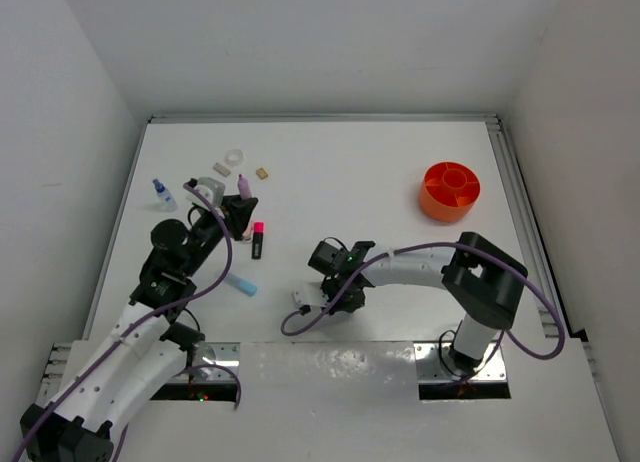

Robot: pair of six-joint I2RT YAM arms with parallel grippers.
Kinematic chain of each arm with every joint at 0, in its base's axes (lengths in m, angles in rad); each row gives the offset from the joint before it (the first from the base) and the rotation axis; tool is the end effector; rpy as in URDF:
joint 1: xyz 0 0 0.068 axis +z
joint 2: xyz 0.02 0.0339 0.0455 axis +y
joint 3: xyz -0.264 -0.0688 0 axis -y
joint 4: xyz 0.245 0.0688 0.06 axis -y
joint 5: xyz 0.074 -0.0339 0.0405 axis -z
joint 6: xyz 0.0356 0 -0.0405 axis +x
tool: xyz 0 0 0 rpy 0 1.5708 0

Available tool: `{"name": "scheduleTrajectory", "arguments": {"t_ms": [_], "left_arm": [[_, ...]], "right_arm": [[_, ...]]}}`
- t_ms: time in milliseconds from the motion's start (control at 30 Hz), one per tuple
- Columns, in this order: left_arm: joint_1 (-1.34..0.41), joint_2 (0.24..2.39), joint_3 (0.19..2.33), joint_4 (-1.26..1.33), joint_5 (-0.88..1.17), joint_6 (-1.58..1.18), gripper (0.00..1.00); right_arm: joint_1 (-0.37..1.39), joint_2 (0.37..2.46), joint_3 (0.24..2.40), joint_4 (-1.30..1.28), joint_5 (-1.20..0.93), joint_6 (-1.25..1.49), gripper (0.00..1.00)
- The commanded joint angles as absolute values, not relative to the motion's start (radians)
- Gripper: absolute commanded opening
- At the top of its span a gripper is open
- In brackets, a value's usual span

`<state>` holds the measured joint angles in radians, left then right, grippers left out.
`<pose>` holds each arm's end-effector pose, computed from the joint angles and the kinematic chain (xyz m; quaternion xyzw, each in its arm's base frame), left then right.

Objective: Sort the stationery into containers
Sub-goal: Pick up the pen cap from the center of the board, then close the pen cap on the pen.

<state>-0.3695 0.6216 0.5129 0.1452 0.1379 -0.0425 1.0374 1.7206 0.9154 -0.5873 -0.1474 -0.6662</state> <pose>0.1518 -0.0640 0.3043 0.1616 0.6751 -0.1937 0.6932 0.1439 0.2539 0.1320 -0.7518 0.6493 0.0885 0.0737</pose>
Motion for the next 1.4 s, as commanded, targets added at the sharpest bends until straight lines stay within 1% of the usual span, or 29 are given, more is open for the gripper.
{"name": "scheduleTrajectory", "arguments": {"t_ms": [0, 33, 133, 167, 200, 267, 300, 333, 367, 433, 467, 500, 533, 633, 733, 867, 1067, 1200, 1367], "left_arm": [[-0.357, 0.618, 0.5, 0.183, 0.147, -0.054, 0.0], [-0.357, 0.621, 0.502, 0.184, 0.152, -0.052, 0.0], [-0.356, 0.629, 0.5, 0.178, 0.184, -0.011, 0.0], [-0.359, 0.633, 0.5, 0.166, 0.184, -0.005, 0.0], [-0.368, 0.647, 0.502, 0.157, 0.176, 0.052, 0.0], [-0.373, 0.667, 0.508, 0.132, 0.147, 0.078, 0.0], [-0.379, 0.695, 0.511, 0.126, 0.123, 0.09, 0.0], [-0.38, 0.712, 0.515, 0.121, 0.117, 0.121, 0.0], [-0.385, 0.728, 0.529, 0.112, 0.114, 0.135, 0.0], [-0.4, 0.781, 0.543, 0.104, 0.11, 0.181, 0.0], [-0.414, 0.801, 0.564, 0.088, 0.112, 0.192, 0.0], [-0.426, 0.831, 0.577, 0.078, 0.112, 0.225, 0.0], [-0.44, 0.844, 0.592, 0.068, 0.109, 0.239, 0.0], [-0.486, 0.903, 0.652, 0.032, 0.13, 0.27, 0.0], [-0.512, 0.953, 0.713, 0.023, 0.231, 0.269, 0.0], [-0.564, 1.021, 0.778, 0.04, 0.259, 0.197, 0.0], [-0.612, 1.078, 0.859, 0.074, 0.255, 0.17, 0.0], [-0.627, 1.097, 0.897, 0.068, 0.291, 0.14, 0.0], [-0.646, 1.106, 0.917, 0.083, 0.217, 0.094, 0.0]], "right_arm": [[1.04, 1.738, 0.963, -0.588, -0.13, -0.632, 0.06], [1.039, 1.738, 0.971, -0.581, -0.124, -0.603, 0.0], [1.006, 1.711, 1.023, -0.574, -0.117, -0.467, 0.0], [0.994, 1.695, 1.037, -0.554, -0.092, -0.369, 0.0], [0.982, 1.648, 1.058, -0.54, -0.077, -0.323, 0.0], [0.93, 1.583, 1.074, -0.476, -0.051, -0.162, 0.0], [0.911, 1.548, 1.074, -0.442, -0.051, -0.111, 0.0], [0.863, 1.469, 1.069, -0.402, -0.049, -0.053, 0.0], [0.835, 1.429, 1.052, -0.308, -0.051, 0.077, 0.0], [0.755, 1.331, 1.042, -0.215, -0.041, 0.193, 0.0], [0.733, 1.306, 1.051, -0.151, -0.028, 0.297, 0.0], [0.692, 1.284, 1.06, -0.123, -0.002, 0.34, 0.0], [0.678, 1.252, 1.071, -0.101, 0.029, 0.413, 0.0], [0.66, 1.215, 1.112, -0.008, 0.152, 0.52, 0.0], [0.667, 1.209, 1.132, 0.092, 0.192, 0.576, 0.0], [0.687, 1.229, 1.206, 0.095, 0.195, 0.609, 0.0], [0.752, 1.215, 1.181, 0.21, 0.241, 0.585, 0.0], [0.805, 1.226, 1.155, 0.275, 0.244, 0.486, 0.0], [0.859, 1.227, 1.109, 0.363, 0.29, 0.45, 0.0]]}}
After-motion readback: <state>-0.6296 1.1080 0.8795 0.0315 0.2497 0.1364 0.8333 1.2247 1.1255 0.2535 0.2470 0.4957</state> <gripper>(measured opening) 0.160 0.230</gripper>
